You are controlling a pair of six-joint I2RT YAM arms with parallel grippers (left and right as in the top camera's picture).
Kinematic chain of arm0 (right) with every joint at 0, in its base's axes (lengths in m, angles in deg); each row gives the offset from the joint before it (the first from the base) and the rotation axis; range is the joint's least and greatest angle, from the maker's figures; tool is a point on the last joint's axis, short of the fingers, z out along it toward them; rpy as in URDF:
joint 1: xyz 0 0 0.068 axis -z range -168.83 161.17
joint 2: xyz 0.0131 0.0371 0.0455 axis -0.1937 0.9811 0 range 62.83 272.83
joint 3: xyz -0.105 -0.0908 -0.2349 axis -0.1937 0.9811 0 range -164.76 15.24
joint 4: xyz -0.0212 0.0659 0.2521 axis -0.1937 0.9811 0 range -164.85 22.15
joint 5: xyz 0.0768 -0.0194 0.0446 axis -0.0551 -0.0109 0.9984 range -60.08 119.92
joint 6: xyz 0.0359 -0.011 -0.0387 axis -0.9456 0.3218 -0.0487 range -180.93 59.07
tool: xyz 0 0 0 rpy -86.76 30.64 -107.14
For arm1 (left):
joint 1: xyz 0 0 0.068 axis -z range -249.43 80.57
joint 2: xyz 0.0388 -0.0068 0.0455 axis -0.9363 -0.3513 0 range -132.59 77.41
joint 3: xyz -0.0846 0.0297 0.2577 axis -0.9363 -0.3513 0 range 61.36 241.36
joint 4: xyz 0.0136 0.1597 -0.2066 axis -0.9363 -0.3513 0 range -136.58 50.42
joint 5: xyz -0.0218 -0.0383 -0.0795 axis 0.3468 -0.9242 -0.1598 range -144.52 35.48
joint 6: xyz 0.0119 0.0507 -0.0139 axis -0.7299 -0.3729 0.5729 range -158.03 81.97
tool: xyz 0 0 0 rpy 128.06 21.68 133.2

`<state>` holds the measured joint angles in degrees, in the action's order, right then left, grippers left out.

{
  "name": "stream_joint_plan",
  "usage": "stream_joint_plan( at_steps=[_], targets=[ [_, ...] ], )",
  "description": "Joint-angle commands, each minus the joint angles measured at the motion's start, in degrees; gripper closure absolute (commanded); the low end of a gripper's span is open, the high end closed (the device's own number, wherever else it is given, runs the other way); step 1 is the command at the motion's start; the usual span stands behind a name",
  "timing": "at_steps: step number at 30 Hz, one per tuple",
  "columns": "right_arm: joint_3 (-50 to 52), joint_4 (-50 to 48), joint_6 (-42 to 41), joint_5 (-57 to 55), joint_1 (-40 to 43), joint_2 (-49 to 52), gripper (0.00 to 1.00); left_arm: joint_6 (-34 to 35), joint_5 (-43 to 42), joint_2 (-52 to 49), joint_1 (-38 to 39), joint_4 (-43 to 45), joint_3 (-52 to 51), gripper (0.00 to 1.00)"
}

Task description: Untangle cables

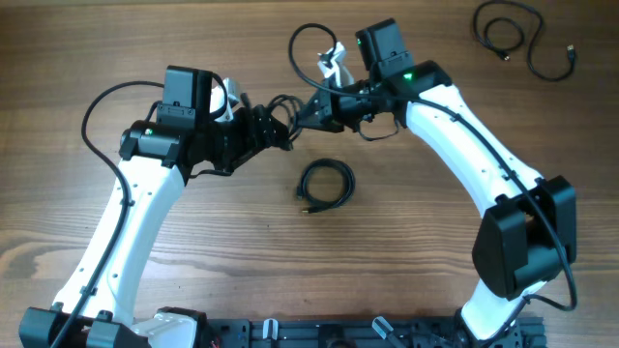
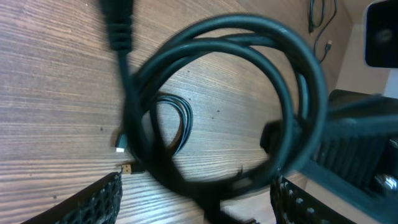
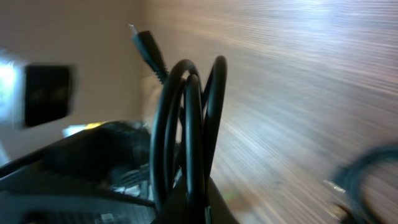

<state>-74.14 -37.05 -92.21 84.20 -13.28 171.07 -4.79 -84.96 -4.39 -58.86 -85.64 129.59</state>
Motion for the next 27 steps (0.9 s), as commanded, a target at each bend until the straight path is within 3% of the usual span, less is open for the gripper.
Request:
stream_joint_plan(
  at_steps=[1,3,5,8,12,14,16,18,21,25,27],
  targets=[
    [-0.22,-3.30,1.16,10.56,-1.62,0.17,0.96,0.24,1.64,-2.47,-0.13,0.17,0.68,0.36],
    [-0.22,-2.95,1.22,8.87,-1.79,0.17,0.96,0.24,8.24,-3.93,-0.15,-0.59,0.68,0.57],
    [-0.22,-0.92,1.18,2.67,-1.79,0.17,0.96,0.24,14.91,-5.14,-0.15,-2.51,0.68,0.60],
    [-0.22,0.31,1.31,3.85,-1.79,0.17,0.96,0.24,21.70,-5.55,-0.15,-3.69,0.68,0.82],
    [-0.22,0.13,1.33,5.84,-1.79,0.17,0.96,0.26,21.35,-5.55,-0.15,-3.74,0.68,0.72],
    [-0.22,-0.35,2.27,8.81,-1.79,0.17,0.96,0.22,22.77,-5.55,-0.22,-3.72,0.68,0.82],
    [-0.22,-0.44,4.57,8.81,-1.73,0.17,0.96,0.24,31.15,-5.55,-0.22,-4.24,0.68,0.96],
    [-0.22,0.52,4.52,5.44,-1.57,0.17,0.96,0.26,36.79,-5.55,-0.79,-6.03,0.68,0.96],
    [-0.22,4.44,3.96,-10.69,-1.57,0.17,0.96,2.80,42.84,-5.55,-3.63,-8.50,0.68,0.96],
    [-0.22,12.33,-2.78,-36.17,-1.57,0.17,0.96,3.93,43.80,-5.55,-9.09,-8.87,0.68,0.96],
    [-0.22,13.07,-4.90,-40.33,-1.57,0.17,0.96,6.32,43.80,-5.55,-10.80,-9.03,0.68,0.96]
  ],
)
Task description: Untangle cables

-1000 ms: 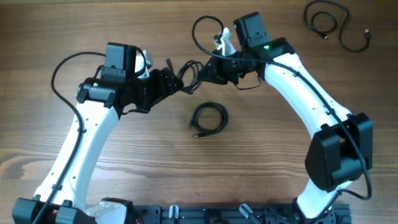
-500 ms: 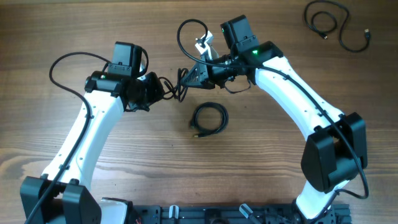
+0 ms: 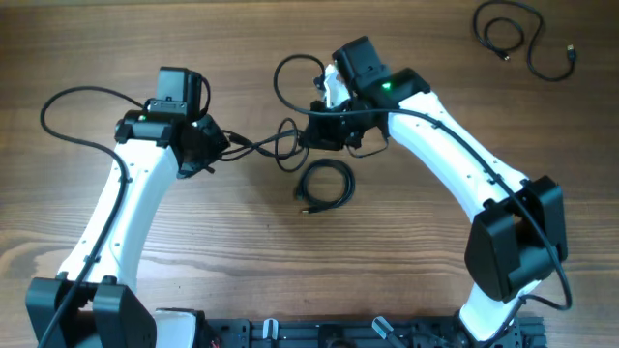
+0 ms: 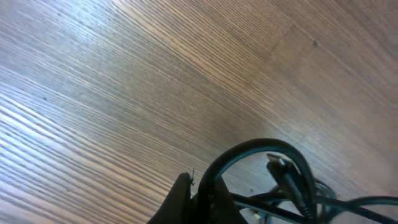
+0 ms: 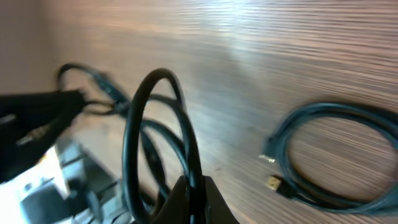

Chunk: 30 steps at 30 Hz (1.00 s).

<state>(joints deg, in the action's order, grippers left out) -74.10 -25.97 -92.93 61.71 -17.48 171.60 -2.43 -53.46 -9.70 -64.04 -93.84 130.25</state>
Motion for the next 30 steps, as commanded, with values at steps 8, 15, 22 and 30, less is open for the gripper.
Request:
stream_joint_plan(
  at_steps=[8,15,22,30],
  targets=[
    [-0.26,-3.58,3.04,-7.41,2.78,-0.35,0.08,6.03,1.18,-0.24,-8.46,0.02,0.02,0.96],
    [-0.26,-6.27,7.30,4.90,2.40,-0.35,0.01,-8.20,-29.64,-0.24,-7.06,4.81,0.02,0.96],
    [-0.24,-6.14,7.78,-0.98,0.83,-0.35,0.36,-9.97,-36.41,-0.24,-2.64,5.46,0.02,0.96],
    [-0.22,4.20,-5.95,-31.93,0.85,-0.35,0.85,-0.20,-8.41,-0.24,-2.38,0.81,0.02,0.95]
  ],
)
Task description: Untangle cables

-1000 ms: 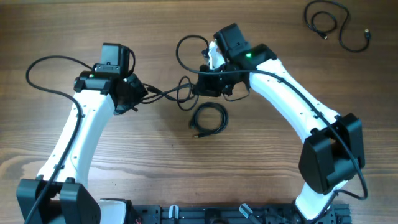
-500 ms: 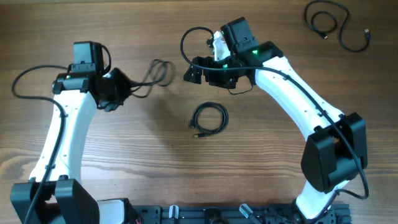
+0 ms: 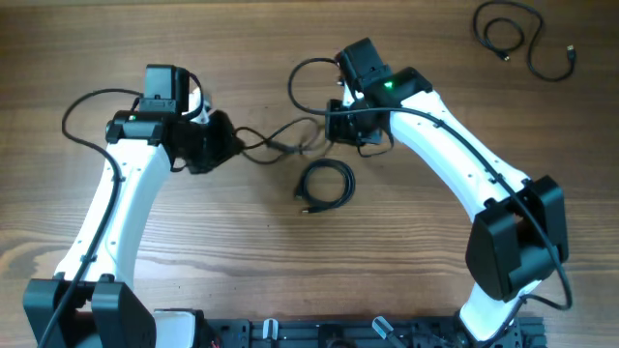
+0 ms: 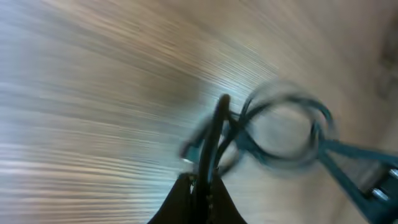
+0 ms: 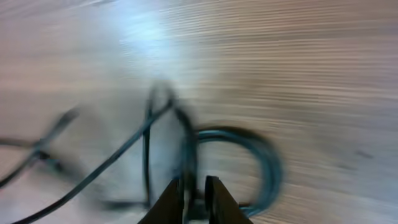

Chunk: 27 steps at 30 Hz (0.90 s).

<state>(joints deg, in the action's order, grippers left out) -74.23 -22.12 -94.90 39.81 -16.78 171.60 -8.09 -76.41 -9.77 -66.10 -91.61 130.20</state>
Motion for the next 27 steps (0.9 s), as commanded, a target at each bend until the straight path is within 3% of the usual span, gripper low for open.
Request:
stream_joint_plan(
  at_steps=[1,5,7,9,10,11,13,16,21,27],
  targets=[
    [-0.09,0.22,-4.07,-9.90,0.15,-0.35,0.85,5.46,14.53,-0.17,-0.33,-1.46,0.07,0.94],
    [-0.09,-0.17,-5.64,-7.43,0.15,-0.35,0.86,5.49,14.51,-0.17,-0.33,-1.38,0.07,0.93],
    [-0.09,-2.14,-4.63,-0.79,0.15,-0.35,0.82,5.51,13.46,-0.17,-0.33,-1.31,0.07,0.96],
    [-0.07,-7.80,3.61,12.74,0.02,-0.35,0.64,4.79,5.40,-0.17,-0.17,0.46,0.07,0.96],
    [-0.07,-9.49,5.86,16.22,-0.26,-0.35,0.52,4.74,1.66,-0.17,-0.17,1.55,0.07,0.96],
    [-0.07,-9.90,6.23,16.92,-0.70,-0.35,0.47,2.80,-4.44,-0.17,-0.17,3.17,0.07,0.96],
    [-0.07,-9.42,9.40,16.94,-1.49,-0.33,0.42,-2.45,-19.50,-0.15,-0.24,7.78,0.07,0.96],
    [-0.02,-8.76,12.63,16.90,-3.15,-0.33,0.38,0.52,-21.20,-0.15,-0.22,9.53,0.07,0.96],
    [-0.02,-9.55,13.05,16.94,-4.48,-0.33,0.38,0.55,-31.61,-0.15,-0.35,15.72,0.07,0.96],
    [-0.02,-8.04,17.49,17.11,-4.48,-0.33,0.31,17.75,-33.62,-0.15,-7.19,22.80,0.07,0.96]
  ],
)
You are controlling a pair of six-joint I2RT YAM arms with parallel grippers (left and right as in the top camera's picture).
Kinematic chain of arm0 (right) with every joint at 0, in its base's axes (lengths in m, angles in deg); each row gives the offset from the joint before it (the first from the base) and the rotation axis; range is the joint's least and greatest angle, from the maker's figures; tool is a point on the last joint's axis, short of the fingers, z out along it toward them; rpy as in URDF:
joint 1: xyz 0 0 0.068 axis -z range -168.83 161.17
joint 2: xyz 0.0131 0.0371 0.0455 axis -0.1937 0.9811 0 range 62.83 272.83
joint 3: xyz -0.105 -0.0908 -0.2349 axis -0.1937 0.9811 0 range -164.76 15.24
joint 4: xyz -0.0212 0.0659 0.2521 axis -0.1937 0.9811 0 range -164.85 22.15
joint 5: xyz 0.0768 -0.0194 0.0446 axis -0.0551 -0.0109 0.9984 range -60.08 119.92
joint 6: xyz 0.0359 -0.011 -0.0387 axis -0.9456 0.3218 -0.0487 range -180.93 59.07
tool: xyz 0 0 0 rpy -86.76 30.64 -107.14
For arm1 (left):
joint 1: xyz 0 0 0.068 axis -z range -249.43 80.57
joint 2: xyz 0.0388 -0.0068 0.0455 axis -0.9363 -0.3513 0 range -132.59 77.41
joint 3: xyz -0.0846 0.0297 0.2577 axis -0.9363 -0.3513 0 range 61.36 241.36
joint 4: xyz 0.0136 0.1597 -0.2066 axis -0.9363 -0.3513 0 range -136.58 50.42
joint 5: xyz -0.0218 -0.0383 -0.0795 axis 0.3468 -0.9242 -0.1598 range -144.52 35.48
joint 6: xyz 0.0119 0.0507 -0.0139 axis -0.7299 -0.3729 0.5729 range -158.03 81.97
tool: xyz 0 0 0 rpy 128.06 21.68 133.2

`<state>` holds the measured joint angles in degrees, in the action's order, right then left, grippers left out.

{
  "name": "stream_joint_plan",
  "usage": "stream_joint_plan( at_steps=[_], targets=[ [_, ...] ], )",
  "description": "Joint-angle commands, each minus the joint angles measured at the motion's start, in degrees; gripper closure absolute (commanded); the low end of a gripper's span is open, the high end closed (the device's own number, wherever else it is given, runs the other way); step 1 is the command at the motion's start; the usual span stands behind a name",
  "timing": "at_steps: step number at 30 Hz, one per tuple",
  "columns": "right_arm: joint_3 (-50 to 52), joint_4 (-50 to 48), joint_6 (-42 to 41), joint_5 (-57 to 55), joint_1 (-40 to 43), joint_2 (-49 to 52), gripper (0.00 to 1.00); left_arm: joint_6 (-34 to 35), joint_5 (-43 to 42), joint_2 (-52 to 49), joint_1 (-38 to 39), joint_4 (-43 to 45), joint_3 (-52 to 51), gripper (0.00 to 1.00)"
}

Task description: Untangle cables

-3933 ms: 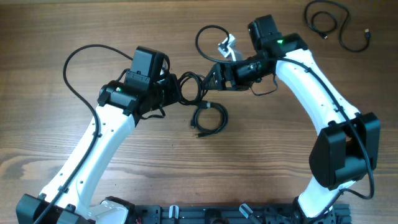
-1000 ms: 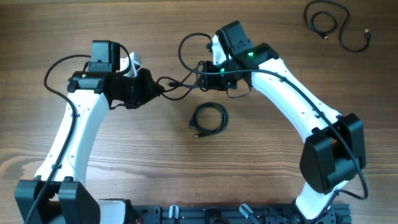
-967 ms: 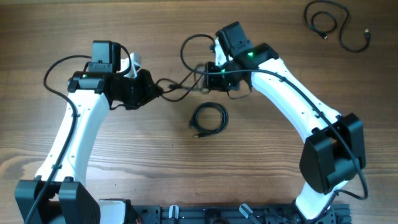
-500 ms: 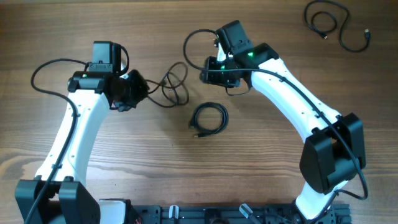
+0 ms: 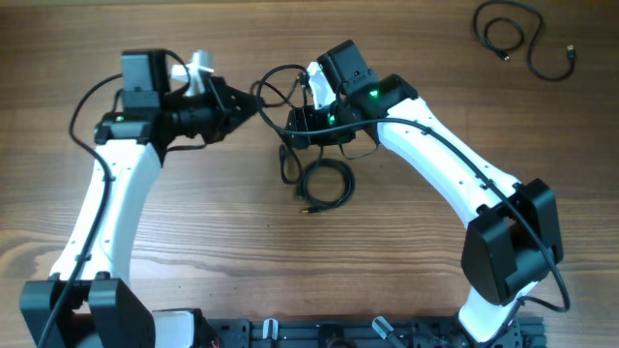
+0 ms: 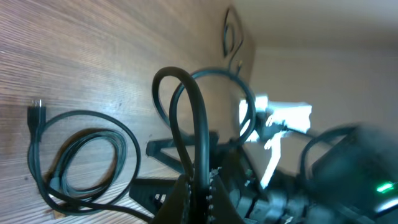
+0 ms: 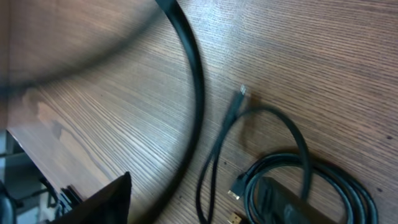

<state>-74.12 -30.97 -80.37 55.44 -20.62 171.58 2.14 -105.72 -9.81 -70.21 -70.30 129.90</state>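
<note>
A black cable (image 5: 276, 82) hangs in loops between the two arms. My left gripper (image 5: 250, 104) is shut on it, and the left wrist view shows its jaws (image 6: 199, 182) pinched on a tall loop of that cable (image 6: 186, 106). One free end with a plug (image 7: 239, 93) trails down onto the wood. My right gripper (image 5: 293, 126) sits just right of the left one, its fingers (image 7: 112, 196) spread wide with nothing clamped; a blurred stretch of the cable (image 7: 193, 81) passes in front of it. A second cable, neatly coiled (image 5: 325, 184), lies on the table below it.
Another loose black cable (image 5: 522, 34) lies at the far right corner of the wooden table (image 5: 193, 251). The coiled cable (image 7: 311, 180) lies directly under the right wrist. Both white arms reach in toward the table's upper middle.
The right gripper was shut on the cable and is now open and further left. The left gripper has moved right and up with the cable, and the stretched cable now hangs slack in loops.
Both grippers first held the bundled cable close together above the coil. Then they stood apart with the cable drawn out between them, further still at the last moment. Now the right has let go and the left alone holds the cable.
</note>
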Motion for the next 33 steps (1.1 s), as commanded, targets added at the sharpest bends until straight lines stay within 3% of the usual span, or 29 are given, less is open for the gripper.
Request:
stream_joint_plan(
  at_steps=[1,5,7,13,16,18,21,25,28,29,31,33],
  targets=[
    [-0.13,0.98,2.97,1.22,-0.61,-0.22,0.31,8.39,-8.02,-0.11,-5.35,2.40,0.37,0.96],
    [-0.13,1.44,2.73,-0.42,-0.61,0.96,0.31,11.91,-24.04,-0.11,-10.60,9.53,0.37,0.96],
    [-0.13,1.40,1.03,-0.42,-0.63,2.51,0.32,15.67,-26.99,-0.11,-10.97,13.35,0.37,0.96],
    [-0.15,0.02,-0.76,-0.68,-0.20,4.31,0.34,16.04,-30.05,-0.11,-10.97,14.58,0.37,0.96],
    [-0.15,3.04,-8.28,-12.72,2.36,4.31,0.73,15.98,-30.38,-0.11,-11.15,12.92,0.37,0.96],
    [-0.15,6.95,-10.97,-20.04,5.09,4.31,0.85,15.56,-29.77,-0.11,-11.74,12.92,0.37,0.96],
    [-0.15,10.60,-13.38,-21.59,12.76,4.31,0.94,9.66,-21.79,-0.11,-12.63,10.08,0.37,0.96],
    [-0.22,6.95,-7.65,2.43,23.78,4.28,0.93,3.48,4.37,-0.13,-12.63,-9.29,0.37,0.96],
    [-0.20,3.61,-6.14,15.02,28.20,4.28,0.96,3.48,7.76,-0.13,-12.57,-10.93,0.37,0.94],
    [-0.20,2.36,-4.31,18.86,28.68,4.28,0.96,3.48,8.17,-0.13,-12.46,-10.93,0.37,0.87],
    [-0.20,1.86,-5.05,18.36,28.76,4.31,0.96,3.52,10.21,-0.13,-12.46,-11.96,0.37,0.61],
    [-0.20,2.84,-7.85,12.09,28.76,4.31,0.96,3.50,13.29,-0.13,-12.46,-13.86,0.37,0.50]
  ],
)
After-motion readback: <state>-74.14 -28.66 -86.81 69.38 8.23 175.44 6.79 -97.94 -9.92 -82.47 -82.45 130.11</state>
